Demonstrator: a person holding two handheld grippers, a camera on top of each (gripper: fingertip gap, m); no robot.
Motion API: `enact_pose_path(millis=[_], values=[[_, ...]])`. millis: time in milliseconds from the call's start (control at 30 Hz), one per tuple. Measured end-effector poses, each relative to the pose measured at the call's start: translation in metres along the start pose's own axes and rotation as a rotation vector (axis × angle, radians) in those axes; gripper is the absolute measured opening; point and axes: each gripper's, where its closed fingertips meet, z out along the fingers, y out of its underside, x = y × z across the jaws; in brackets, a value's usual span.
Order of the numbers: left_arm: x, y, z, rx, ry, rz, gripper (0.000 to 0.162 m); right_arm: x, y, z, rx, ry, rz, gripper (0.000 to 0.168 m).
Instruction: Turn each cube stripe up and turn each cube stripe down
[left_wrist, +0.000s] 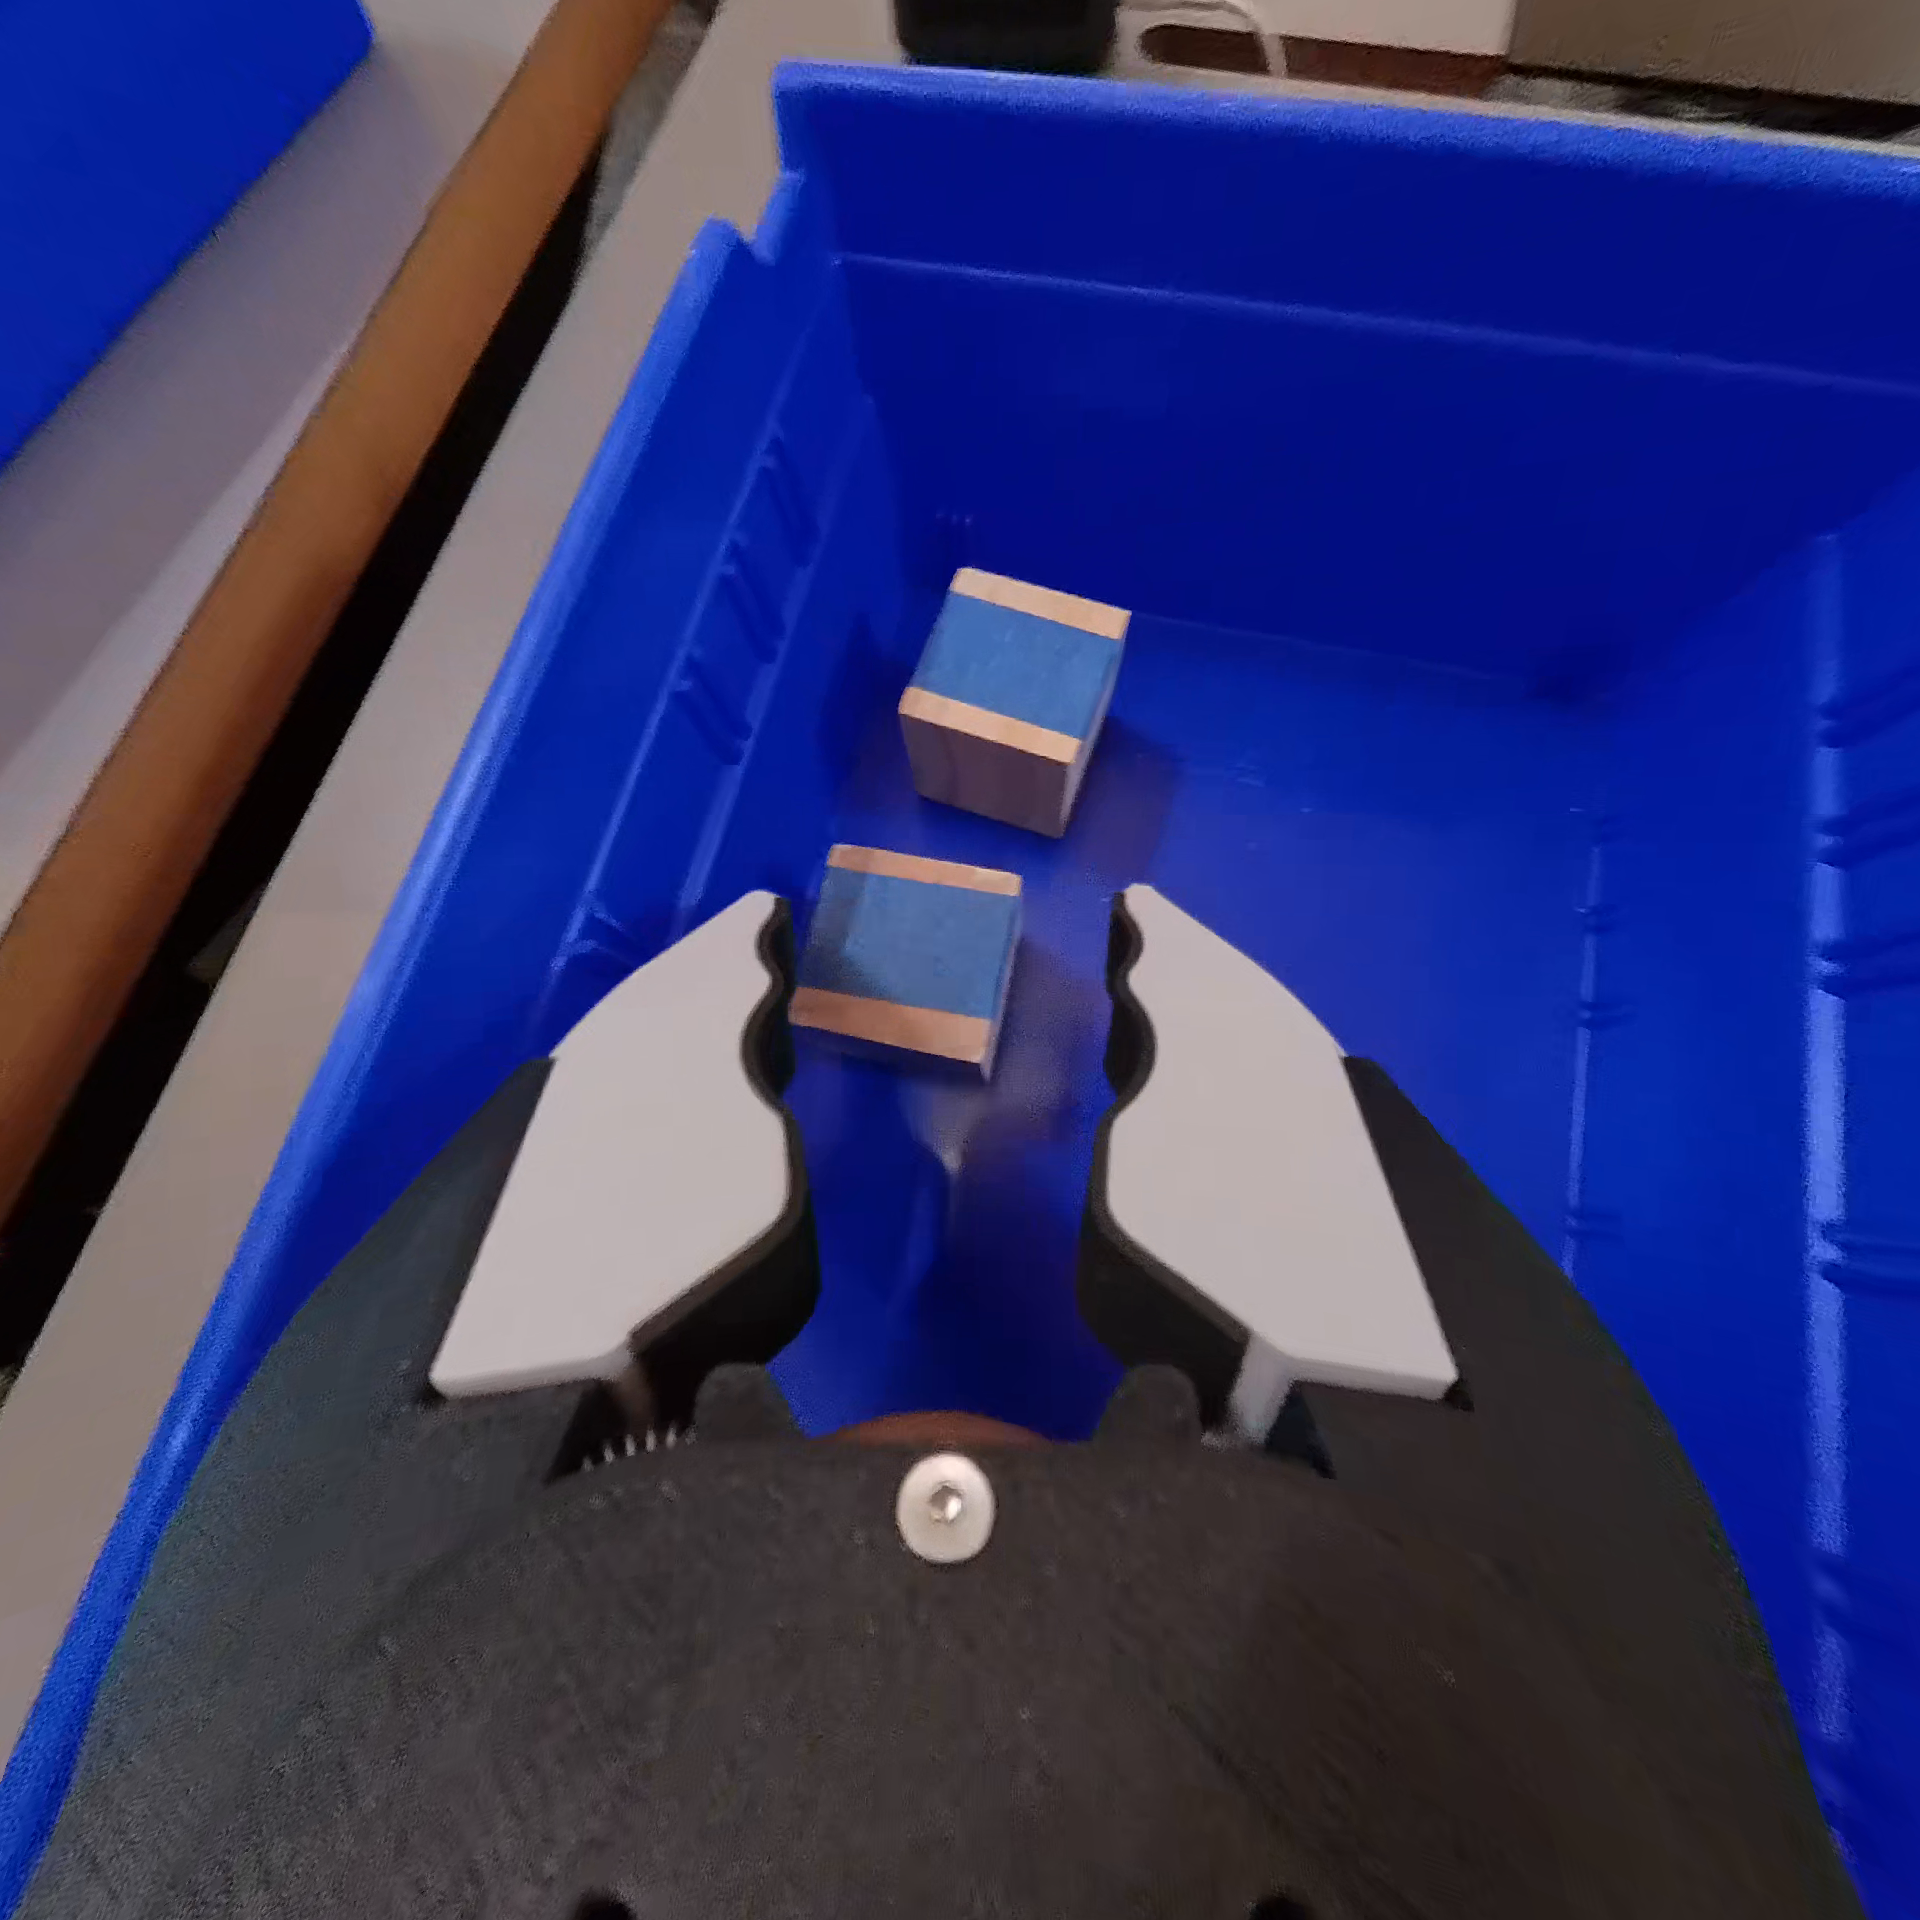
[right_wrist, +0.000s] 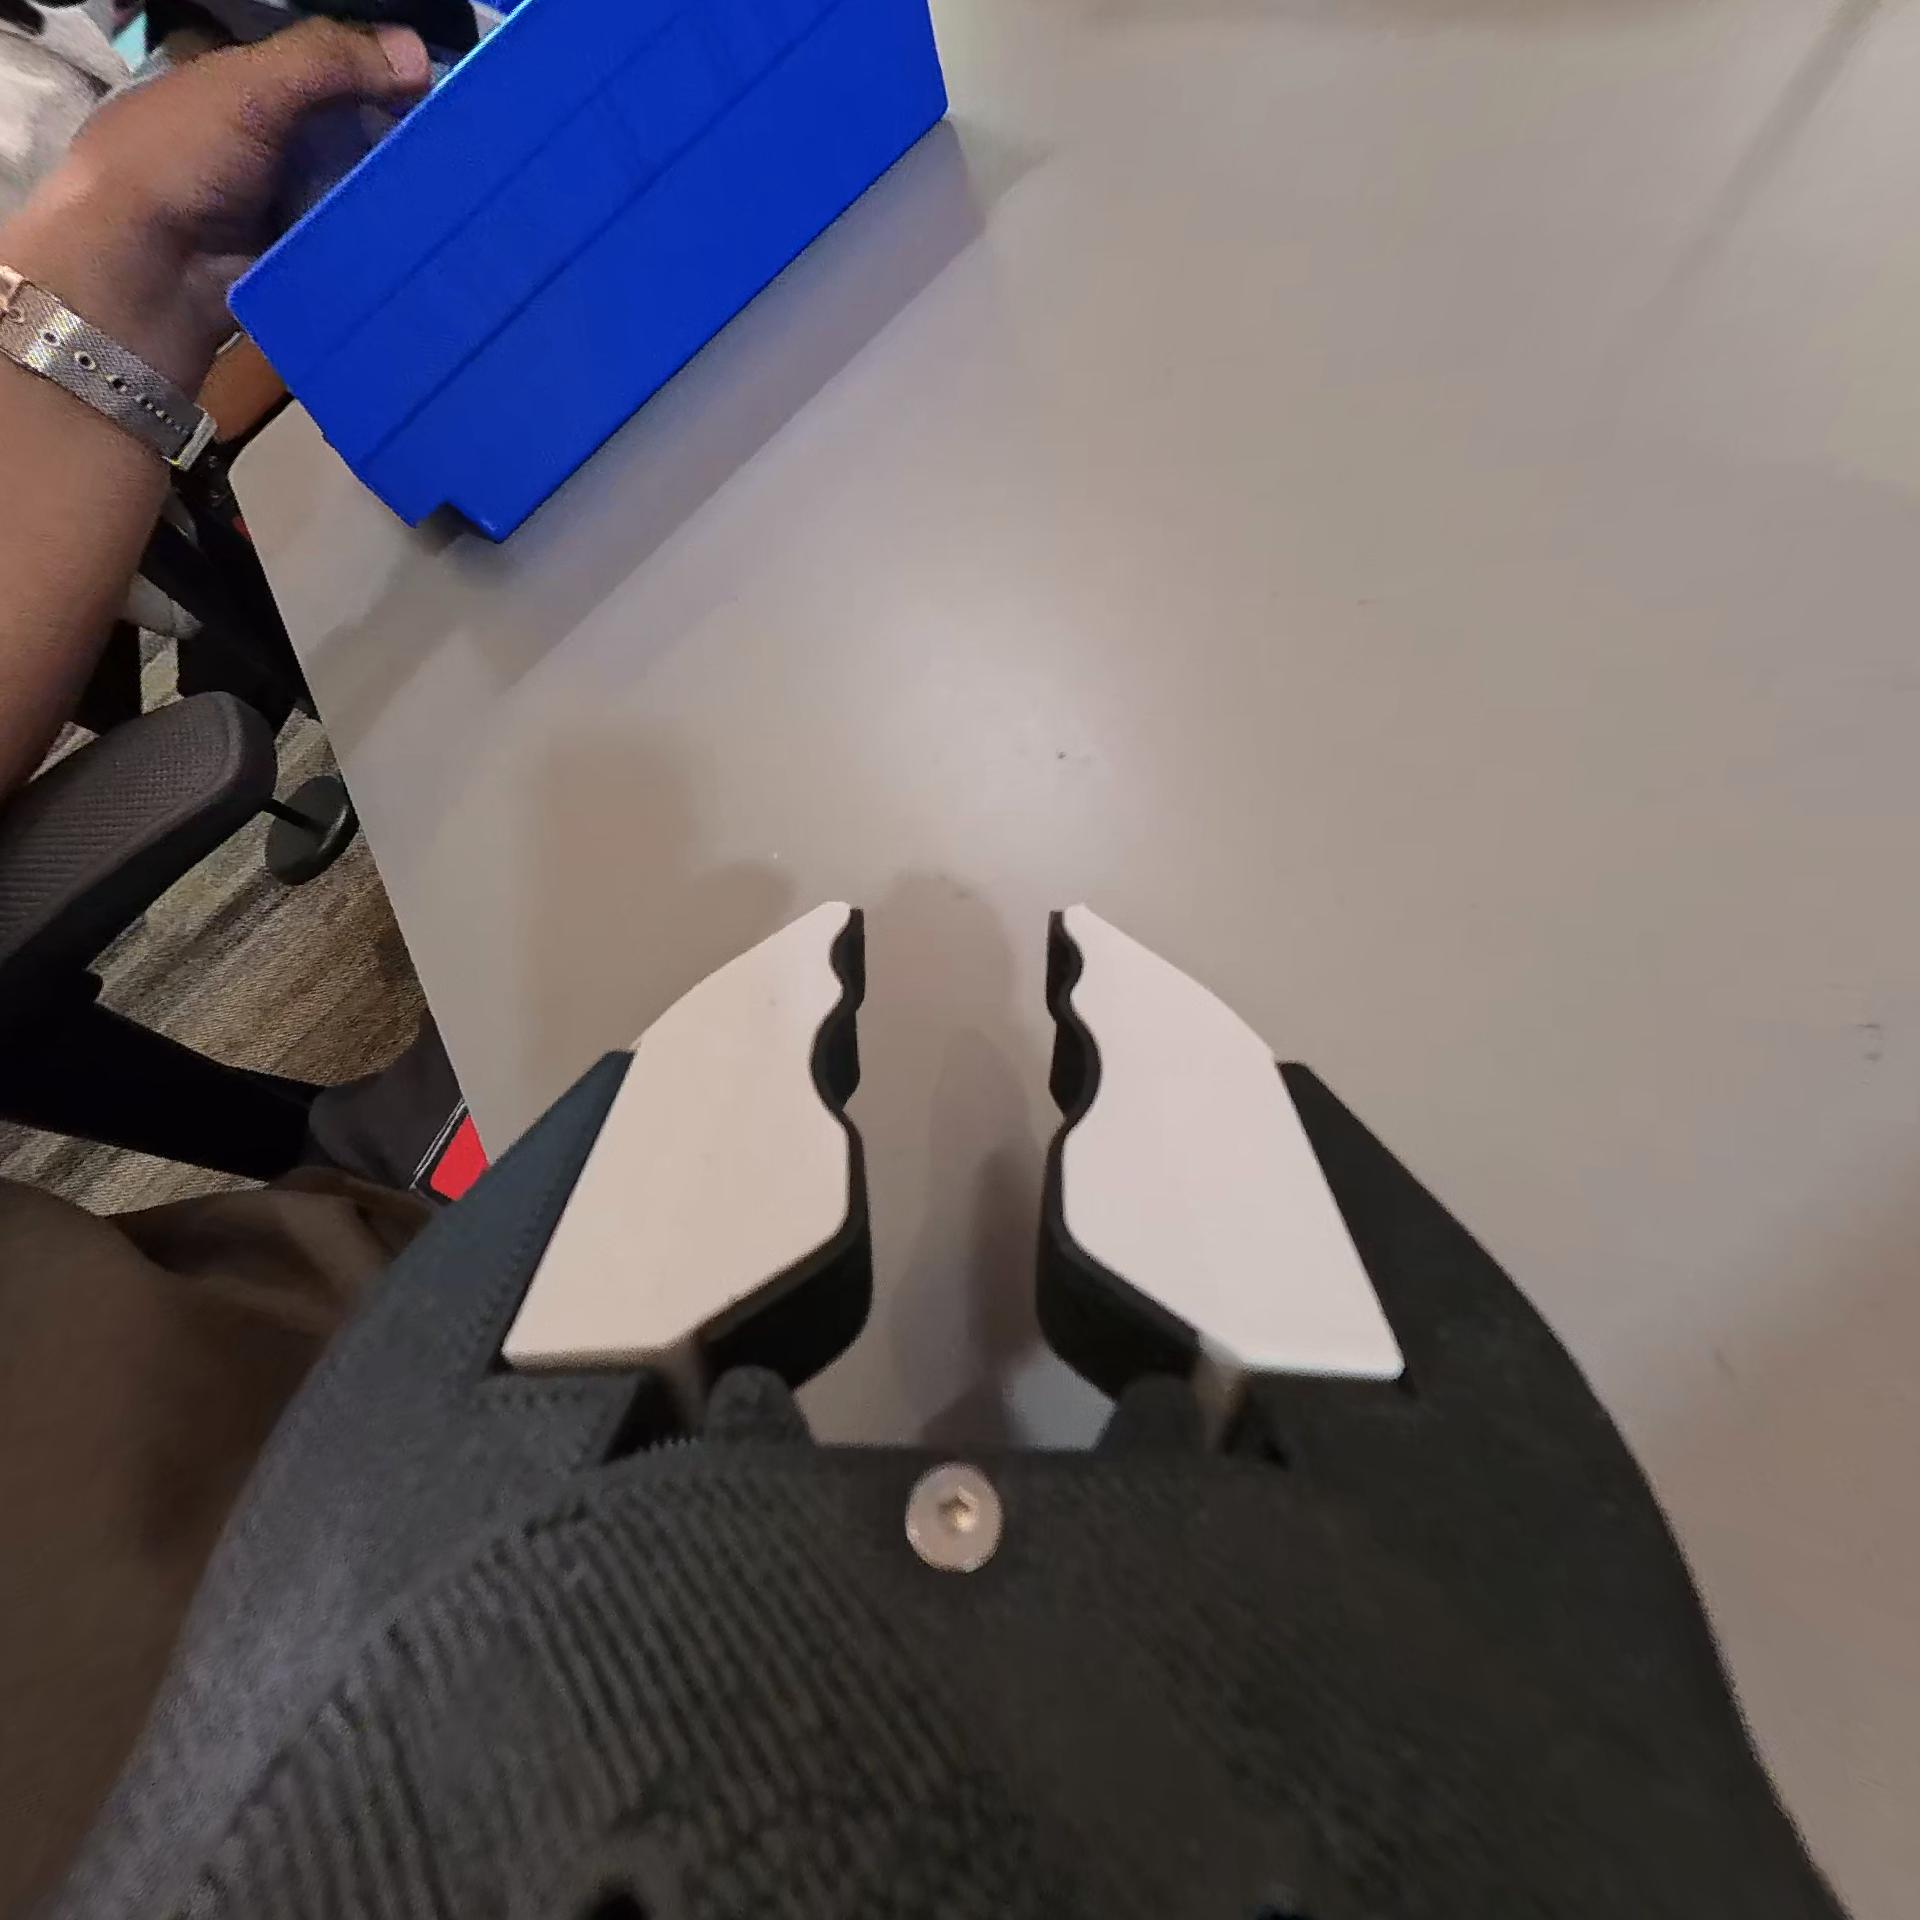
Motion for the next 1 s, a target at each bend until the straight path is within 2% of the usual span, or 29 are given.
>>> enact_pose_path(millis=[67, 133, 333, 433, 533, 633, 667, 700, 1000], values=[[0.008, 0.004, 0.002, -0.019, 0.054, 0.022, 0.068, -0.001, 0.000, 0.000, 0.004, -0.014, 0.013, 0.033], [0.008, 0.013, 0.007, -0.065, 0.036, 0.051, 0.073, -0.003, -0.001, 0.000, 0.009, -0.031, 0.031, 0.032], [-0.006, 0.015, 0.015, -0.043, -0.112, 0.133, 0.074, -0.003, -0.002, 0.000, 0.013, -0.045, 0.054, 0.031], [-0.006, 0.014, 0.016, -0.028, -0.107, 0.127, 0.075, -0.004, -0.001, 0.000, 0.009, -0.048, 0.057, 0.031], [-0.005, 0.024, 0.022, -0.082, -0.097, 0.113, 0.075, -0.005, 0.000, 0.002, 0.004, -0.057, 0.064, 0.031], [-0.005, 0.033, 0.027, -0.118, -0.093, 0.108, 0.069, -0.005, 0.001, 0.002, -0.001, -0.062, 0.068, 0.030], [-0.010, 0.030, 0.025, -0.098, -0.118, 0.104, 0.050, -0.005, 0.001, 0.002, -0.001, -0.061, 0.068, 0.030], [-0.009, 0.025, 0.023, -0.074, -0.106, 0.099, 0.047, -0.005, 0.001, 0.002, -0.001, -0.060, 0.067, 0.030], [0.004, -0.010, -0.006, 0.074, 0.025, -0.022, 0.046, -0.002, 0.002, 0.003, -0.003, -0.055, 0.069, 0.028]])
